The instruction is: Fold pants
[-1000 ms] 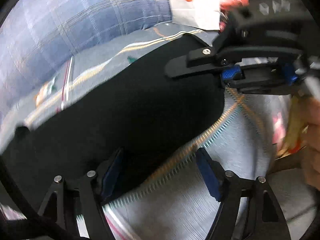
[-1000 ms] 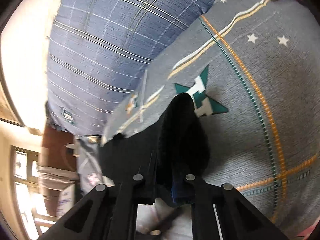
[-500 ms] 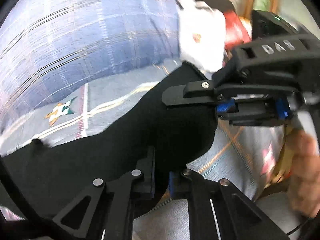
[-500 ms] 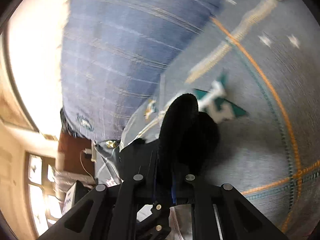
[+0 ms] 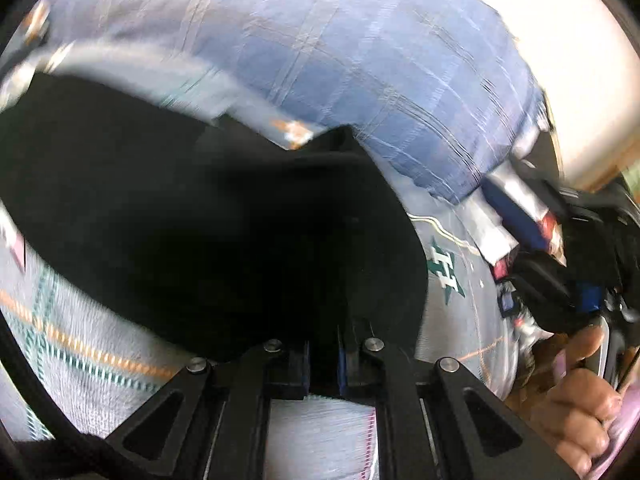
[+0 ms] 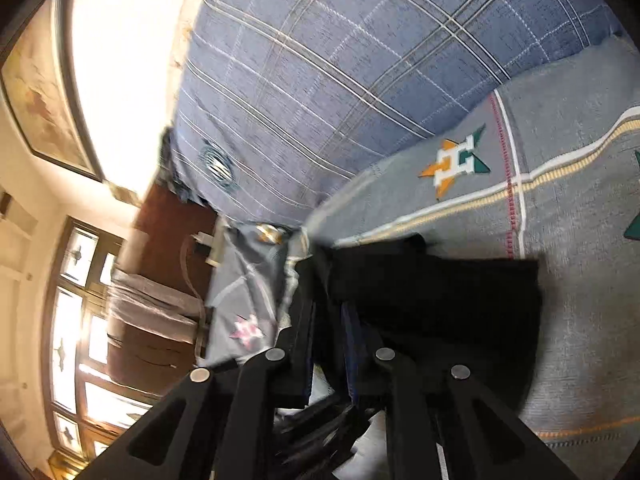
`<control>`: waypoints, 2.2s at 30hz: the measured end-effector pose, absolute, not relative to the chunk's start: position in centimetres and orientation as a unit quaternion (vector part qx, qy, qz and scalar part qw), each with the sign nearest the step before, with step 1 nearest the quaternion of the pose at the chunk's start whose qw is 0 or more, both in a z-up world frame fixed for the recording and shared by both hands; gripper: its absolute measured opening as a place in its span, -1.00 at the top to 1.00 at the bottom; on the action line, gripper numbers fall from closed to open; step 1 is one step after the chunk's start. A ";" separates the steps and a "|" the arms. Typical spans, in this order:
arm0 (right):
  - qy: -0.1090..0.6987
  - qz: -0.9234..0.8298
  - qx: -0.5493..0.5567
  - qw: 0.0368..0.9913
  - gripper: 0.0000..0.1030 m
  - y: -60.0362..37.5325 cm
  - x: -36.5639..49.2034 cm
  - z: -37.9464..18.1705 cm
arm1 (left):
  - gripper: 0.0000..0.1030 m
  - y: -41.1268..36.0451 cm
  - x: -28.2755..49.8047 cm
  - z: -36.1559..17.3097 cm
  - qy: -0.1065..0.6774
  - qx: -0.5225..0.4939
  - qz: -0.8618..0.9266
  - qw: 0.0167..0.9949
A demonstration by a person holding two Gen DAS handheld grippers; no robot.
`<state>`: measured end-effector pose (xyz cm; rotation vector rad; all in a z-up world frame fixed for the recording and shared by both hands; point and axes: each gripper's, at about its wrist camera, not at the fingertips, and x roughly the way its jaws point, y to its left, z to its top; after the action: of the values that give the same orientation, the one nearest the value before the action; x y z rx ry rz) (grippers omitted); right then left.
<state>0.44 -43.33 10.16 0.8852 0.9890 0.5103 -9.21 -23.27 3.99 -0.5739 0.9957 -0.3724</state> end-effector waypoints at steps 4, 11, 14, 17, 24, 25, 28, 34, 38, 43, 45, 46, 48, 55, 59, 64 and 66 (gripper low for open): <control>0.420 0.179 0.410 0.789 -0.97 -45.6 -1.0 10.5 | 0.73 -22.4 -9.5 3.6 0.466 -0.308 -0.174 0.811; 0.497 0.104 0.367 0.779 -0.81 -44.6 -0.6 6.6 | -0.19 -21.4 -10.1 5.5 0.439 -0.328 -0.179 0.817; 0.538 0.071 0.277 0.793 -0.52 -42.6 -0.2 5.7 | -0.55 -22.0 -9.5 6.2 0.425 -0.311 -0.176 0.832; 0.545 0.075 0.270 0.790 -0.40 -41.9 -0.1 5.3 | 0.00 -23.0 -7.9 5.3 0.451 -0.259 -0.143 0.842; 0.537 0.056 0.270 0.798 -0.40 -43.0 -1.0 6.0 | 0.80 -18.5 -9.0 6.0 0.437 -0.290 -0.088 0.847; 0.544 0.067 0.281 0.788 -0.40 -43.1 -1.1 5.6 | 0.80 -18.4 -8.4 5.0 0.453 -0.290 -0.087 0.839; 0.564 0.091 0.291 0.767 -0.40 -41.9 -0.9 4.4 | 0.79 -18.2 -7.7 3.5 0.470 -0.307 -0.082 0.823; 0.593 0.063 0.244 0.765 -0.39 -41.0 -0.8 3.3 | 0.79 -19.3 -6.8 3.8 0.466 -0.277 -0.078 0.837; 0.594 0.066 0.206 0.775 0.46 -39.4 -0.7 3.7 | 0.79 -19.9 -7.2 4.5 0.460 -0.248 -0.075 0.849; 0.533 0.064 0.163 0.828 0.62 -39.7 -2.2 9.1 | 0.79 -22.1 -7.3 5.2 0.480 -0.241 -0.100 0.838; 0.524 0.051 0.152 0.836 0.63 -40.4 -2.9 10.5 | 0.79 -23.8 -6.9 5.8 0.492 -0.239 -0.124 0.828; 0.516 0.030 0.135 0.846 0.63 -41.1 -3.3 11.2 | 0.79 -24.7 -6.7 6.0 0.494 -0.244 -0.143 0.822; 0.492 -0.015 0.094 0.866 0.63 -42.1 -3.7 12.5 | 0.77 -27.2 -5.7 6.3 0.502 -0.228 -0.171 0.817; 0.539 -0.081 0.195 0.815 0.56 -49.0 -0.9 7.9 | 0.37 -29.2 -3.6 5.2 0.536 -0.156 -0.193 0.807; 0.499 -0.063 0.257 0.825 0.55 -49.9 -2.6 10.3 | -0.48 -24.5 -5.6 8.3 0.487 -0.117 -0.148 0.853; 0.395 -0.065 0.163 0.902 -0.96 -45.8 -5.1 15.7 | -0.49 -18.5 -5.3 11.2 0.470 -0.135 -0.071 0.870; 0.366 -0.033 0.143 0.919 -0.96 -43.4 -5.8 16.6 | -0.49 -16.2 -5.7 11.4 0.453 -0.142 -0.035 0.879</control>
<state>-5.85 -43.45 16.63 0.2950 0.7529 -0.0682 -5.70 -16.16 11.44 -0.2961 0.9448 -0.0734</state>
